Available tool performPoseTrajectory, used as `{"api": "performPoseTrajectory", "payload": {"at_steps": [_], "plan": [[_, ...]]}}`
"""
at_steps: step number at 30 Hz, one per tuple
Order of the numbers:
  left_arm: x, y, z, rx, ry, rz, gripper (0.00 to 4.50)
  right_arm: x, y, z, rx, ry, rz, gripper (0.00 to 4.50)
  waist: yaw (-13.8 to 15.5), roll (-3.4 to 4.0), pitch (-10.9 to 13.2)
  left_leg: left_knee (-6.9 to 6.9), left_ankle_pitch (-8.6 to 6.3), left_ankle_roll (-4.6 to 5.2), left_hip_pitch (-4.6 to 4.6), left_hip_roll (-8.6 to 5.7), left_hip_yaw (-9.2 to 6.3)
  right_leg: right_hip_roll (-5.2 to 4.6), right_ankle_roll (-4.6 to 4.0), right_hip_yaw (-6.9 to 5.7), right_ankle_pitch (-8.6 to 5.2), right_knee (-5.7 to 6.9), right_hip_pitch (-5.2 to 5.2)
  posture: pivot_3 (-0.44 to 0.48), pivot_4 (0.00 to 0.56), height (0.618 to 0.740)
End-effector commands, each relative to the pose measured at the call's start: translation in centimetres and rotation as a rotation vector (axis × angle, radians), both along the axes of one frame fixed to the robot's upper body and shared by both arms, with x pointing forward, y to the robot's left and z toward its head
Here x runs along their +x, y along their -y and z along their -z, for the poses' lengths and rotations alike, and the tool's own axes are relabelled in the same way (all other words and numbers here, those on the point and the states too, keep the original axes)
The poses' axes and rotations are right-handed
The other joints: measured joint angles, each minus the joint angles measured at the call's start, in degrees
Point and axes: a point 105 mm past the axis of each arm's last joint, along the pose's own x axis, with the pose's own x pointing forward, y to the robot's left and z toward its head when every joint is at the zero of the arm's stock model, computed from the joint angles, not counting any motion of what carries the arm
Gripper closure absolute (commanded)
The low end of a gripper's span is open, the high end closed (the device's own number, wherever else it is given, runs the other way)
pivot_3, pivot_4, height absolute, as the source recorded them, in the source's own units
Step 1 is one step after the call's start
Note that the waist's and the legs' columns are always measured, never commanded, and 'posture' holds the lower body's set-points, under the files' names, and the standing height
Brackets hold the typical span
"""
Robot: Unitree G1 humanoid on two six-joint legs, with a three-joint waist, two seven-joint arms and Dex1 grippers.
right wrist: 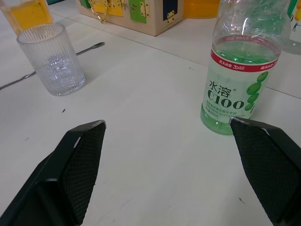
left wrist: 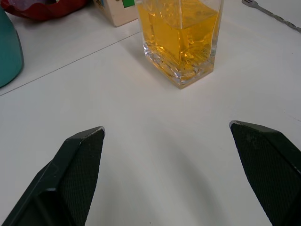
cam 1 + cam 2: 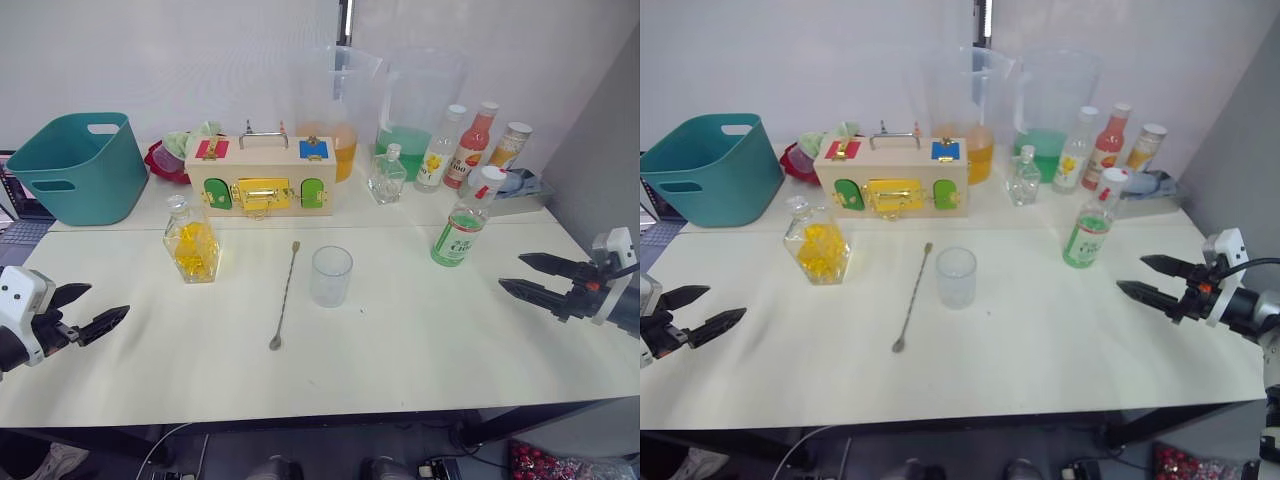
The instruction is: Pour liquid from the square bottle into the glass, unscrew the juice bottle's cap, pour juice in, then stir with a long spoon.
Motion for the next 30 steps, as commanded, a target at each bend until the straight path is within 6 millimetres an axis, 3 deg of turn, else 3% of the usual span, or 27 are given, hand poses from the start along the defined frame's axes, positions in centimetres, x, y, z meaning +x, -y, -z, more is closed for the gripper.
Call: {"api": "performPoseTrajectory", "payload": {"at_steps": [1,3,11,14,19,24,30], "plan": [[0.0,0.0,-1.1,0.005,0.052,-0.007,0.0,0.0,-0.6,-1.6,0.001,0.05,-0.032,0.04,0.0,0.0,0.0,0.0,0.0,0.0,0.0,0.0,0.0,0.0,0.0,0.0,0.0,0.0,0.0,0.0,0.15,0.733],[-0.2,0.1,-1.1,-0.008,0.067,-0.021,0.0,0.1,-1.3,-1.9,0.018,0.054,-0.058,0.04,-0.1,0.0,0.0,0.0,0.0,0.0,0.0,0.0,0.0,0.01,0.0,0.01,0.0,0.0,0.0,0.0,0.15,0.733],[-1.4,3.0,-1.1,-0.139,0.169,-0.081,0.0,-0.4,-8.7,-3.6,0.023,-0.006,-0.388,0.04,-0.1,-0.03,0.0,0.08,0.01,0.02,0.02,0.04,-0.03,-0.11,-0.01,0.05,0.0,0.2,0.0,0.0,0.15,0.733],[-1.6,3.6,-1.0,-0.145,0.176,-0.094,0.0,-0.4,-9.5,-3.7,0.02,-0.015,-0.421,0.04,0.2,-0.05,0.0,0.09,-0.01,0.03,0.04,0.03,-0.04,-0.14,0.0,0.05,0.0,0.18,0.05,0.0,0.15,0.733],[-2.5,7.7,0.1,-0.268,0.268,-0.163,0.0,-1.1,-14.8,-6.0,0.04,0.004,-0.658,0.04,0.5,0.01,0.0,0.14,-0.05,0.09,0.04,-0.03,-0.01,-0.23,0.06,0.12,0.1,0.02,0.15,0.0,0.15,0.733],[-2.1,9.5,0.9,-0.348,0.311,-0.231,0.0,-1.9,-16.7,-7.0,0.048,0.017,-0.737,0.04,1.5,-0.14,-0.1,0.18,-0.04,0.07,0.05,0.01,-0.19,-0.12,-0.07,-0.11,0.2,-0.01,0.25,0.0,0.15,0.733],[-0.6,11.5,1.2,-0.402,0.351,-0.27,0.0,-2.4,-17.4,-7.9,0.055,0.042,-0.76,0.04,1.9,-0.16,-0.1,0.28,-0.1,0.16,0.05,-0.01,-0.21,-0.18,0.0,-0.18,0.26,-0.28,0.5,0.0,0.15,0.733]]}}
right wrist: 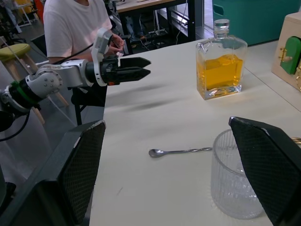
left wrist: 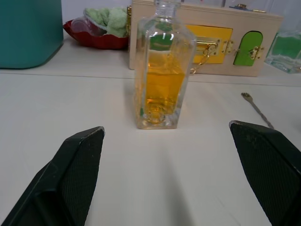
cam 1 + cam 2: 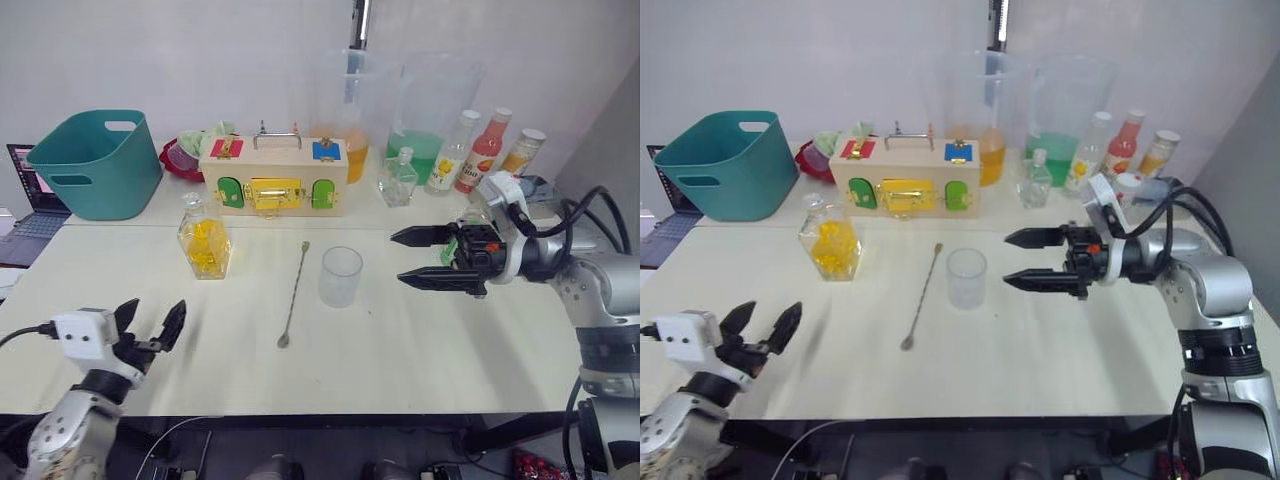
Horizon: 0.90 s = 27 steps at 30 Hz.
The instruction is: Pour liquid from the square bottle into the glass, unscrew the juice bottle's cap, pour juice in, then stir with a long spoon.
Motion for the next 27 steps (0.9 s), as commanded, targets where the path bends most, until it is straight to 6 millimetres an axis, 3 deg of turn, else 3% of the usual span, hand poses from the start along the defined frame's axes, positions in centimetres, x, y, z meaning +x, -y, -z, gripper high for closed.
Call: {"api": "performPoseTrajectory", "payload": {"at_steps": [1,16,27], "plan": [[0.7,0.8,-1.2,0.032,0.064,-0.025,0.0,-0.7,-0.2,-1.8,0.026,0.064,-0.016,0.04,0.0,-0.01,0.0,0.01,0.0,0.01,0.0,0.0,0.0,0.01,0.0,0.0,0.0,0.0,0.01,0.0,0.15,0.733],[7.9,1.2,-1.1,0.14,0.072,-0.106,0.0,-1.7,0.0,-1.4,0.008,0.078,0.041,0.04,0.1,-0.02,0.0,0.13,-0.06,0.2,-0.02,0.0,0.01,0.16,0.03,-0.49,0.02,0.02,0.09,0.0,0.15,0.733],[11.2,1.3,-2.3,0.12,0.108,-0.094,0.0,-1.1,1.4,-0.9,-0.03,0.113,0.126,0.04,0.0,-0.03,0.0,0.18,0.08,0.49,-0.03,0.01,0.0,0.1,0.05,-0.86,0.02,0.03,0.14,0.0,0.15,0.733]]}}
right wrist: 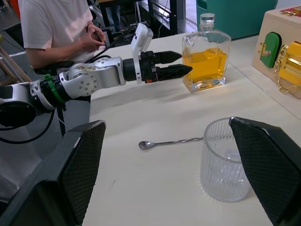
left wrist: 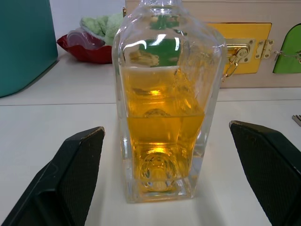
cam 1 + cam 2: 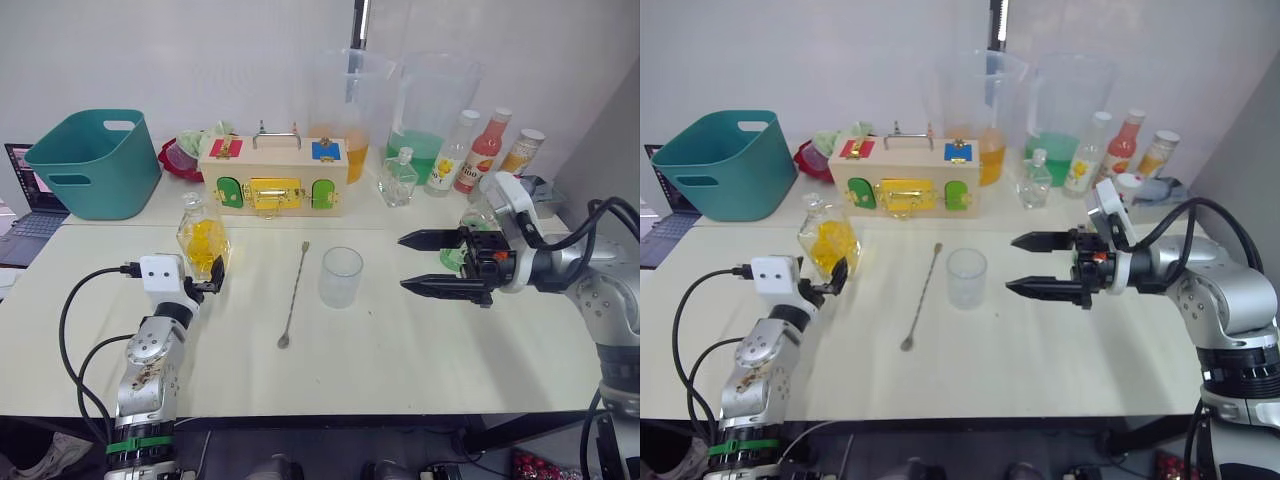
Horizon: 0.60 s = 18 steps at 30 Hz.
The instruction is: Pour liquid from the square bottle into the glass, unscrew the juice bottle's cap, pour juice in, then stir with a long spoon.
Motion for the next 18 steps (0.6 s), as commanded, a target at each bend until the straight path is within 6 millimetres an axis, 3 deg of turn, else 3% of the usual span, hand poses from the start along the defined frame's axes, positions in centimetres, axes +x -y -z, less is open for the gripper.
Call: {"api": "performPoseTrajectory", "payload": {"at_steps": [1,9,11,14,15,18], "plan": [[0.8,-0.1,-2.0,0.03,0.069,-0.007,0.0,-0.2,0.5,-1.0,-0.002,0.066,0.024,0.04,0.1,0.0,0.0,0.01,0.0,0.0,0.0,0.0,0.0,-0.02,0.0,0.0,0.0,0.0,0.0,0.0,0.15,0.733],[1.4,0.0,-2.4,0.033,0.083,-0.004,0.0,-0.2,0.6,-0.9,-0.003,0.066,0.031,0.04,0.0,0.0,0.0,0.01,0.06,0.13,0.0,0.0,0.0,-0.03,0.01,-0.04,0.01,0.02,0.01,0.0,0.15,0.733],[3.2,-0.1,-3.3,0.02,0.081,-0.006,0.0,0.1,0.8,-0.6,-0.016,0.073,0.059,0.04,0.4,-0.02,0.0,0.02,0.05,0.11,0.0,0.0,0.0,-0.04,0.01,-0.05,0.0,0.01,0.02,0.0,0.15,0.733],[4.1,-0.2,-4.2,0.015,0.091,-0.019,0.0,0.3,0.9,-0.5,-0.021,0.08,0.075,0.04,0.6,-0.03,0.0,0.36,-0.03,0.0,-0.25,0.03,-0.08,0.04,0.01,-0.21,0.01,0.08,-0.05,0.0,0.15,0.733],[4.2,-0.3,-4.4,0.012,0.096,-0.022,0.54,0.3,0.9,-0.5,-0.021,0.082,0.079,0.0,0.6,-0.04,0.0,0.42,-0.08,0.09,-0.26,0.03,-0.08,0.03,0.02,-0.19,0.02,0.09,-0.04,0.0,0.15,0.733],[4.3,-0.2,-4.5,0.008,0.096,-0.015,1.43,0.3,1.0,-0.5,-0.023,0.086,0.084,0.0,0.3,-0.04,0.0,0.45,-0.1,0.26,-0.26,0.01,-0.07,-0.02,0.13,-0.16,0.08,0.05,-0.02,0.0,0.15,0.733]]}}
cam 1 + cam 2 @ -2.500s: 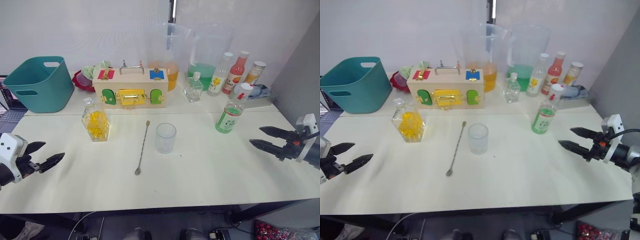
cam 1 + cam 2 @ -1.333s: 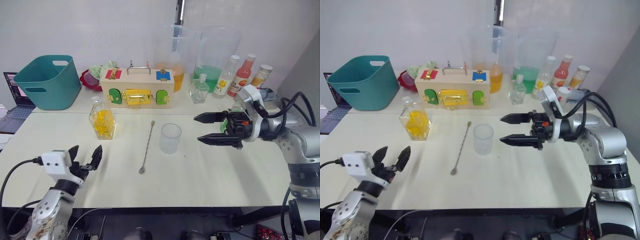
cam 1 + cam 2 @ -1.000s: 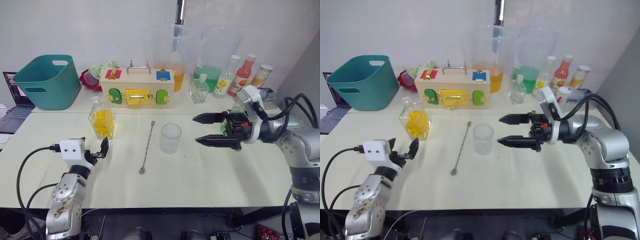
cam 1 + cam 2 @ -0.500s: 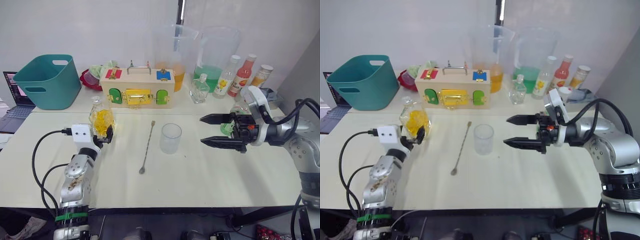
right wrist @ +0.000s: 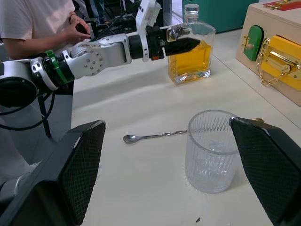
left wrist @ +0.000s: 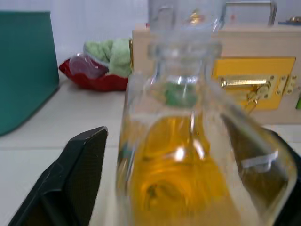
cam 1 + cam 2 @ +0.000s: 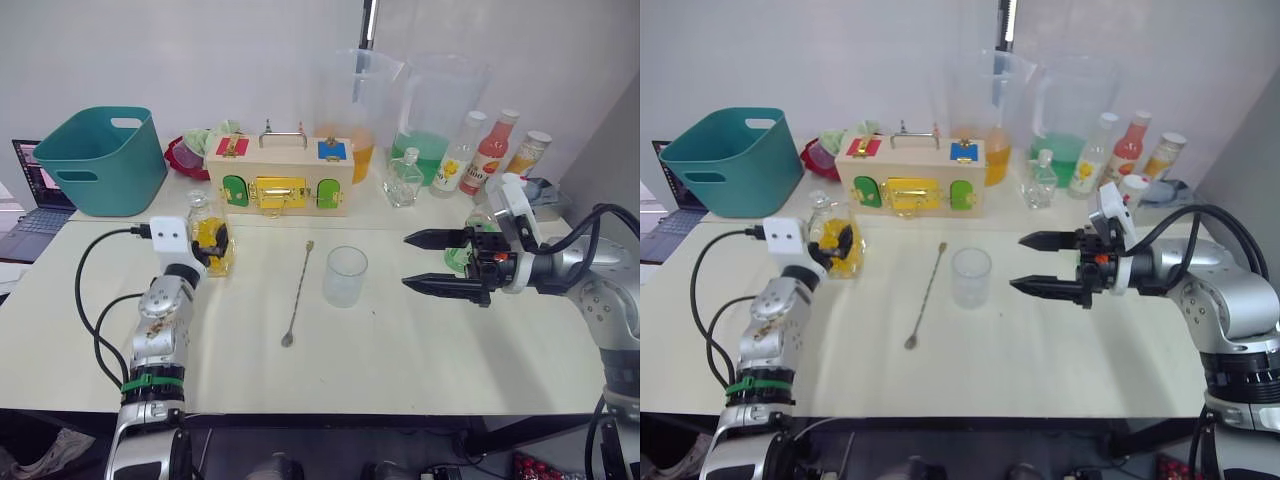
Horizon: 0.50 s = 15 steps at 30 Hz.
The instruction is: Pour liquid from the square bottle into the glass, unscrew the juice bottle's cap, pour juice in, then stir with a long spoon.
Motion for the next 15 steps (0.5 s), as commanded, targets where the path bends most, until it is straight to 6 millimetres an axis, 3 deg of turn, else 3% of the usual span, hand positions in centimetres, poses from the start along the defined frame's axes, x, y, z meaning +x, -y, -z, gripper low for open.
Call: {"api": "performPoseTrajectory", "payload": {"at_steps": [1,8,15], "plan": [[0.0,-0.2,-0.9,0.003,0.036,-0.01,1.7,-0.4,0.3,-1.1,-0.001,0.063,0.01,0.0,-0.1,0.0,0.0,0.01,0.06,0.11,0.0,0.0,0.0,0.01,0.01,-0.01,0.01,0.01,0.0,0.0,0.15,0.733],[0.3,-0.3,-1.1,0.01,0.033,-0.018,1.7,-0.2,-0.1,-1.0,0.0,0.07,0.008,0.0,0.0,0.0,0.0,0.02,-0.04,-0.08,0.0,0.0,0.0,0.0,0.02,-0.03,0.01,-0.01,0.02,0.0,0.15,0.733],[-0.5,-0.9,-2.6,0.014,0.085,-0.015,1.7,-0.1,-0.3,-1.0,0.0,0.072,0.006,0.0,-0.1,0.0,0.0,0.04,-0.03,-0.08,0.0,0.0,0.0,0.0,0.02,-0.02,0.01,0.01,0.01,0.0,0.15,0.733]]}}
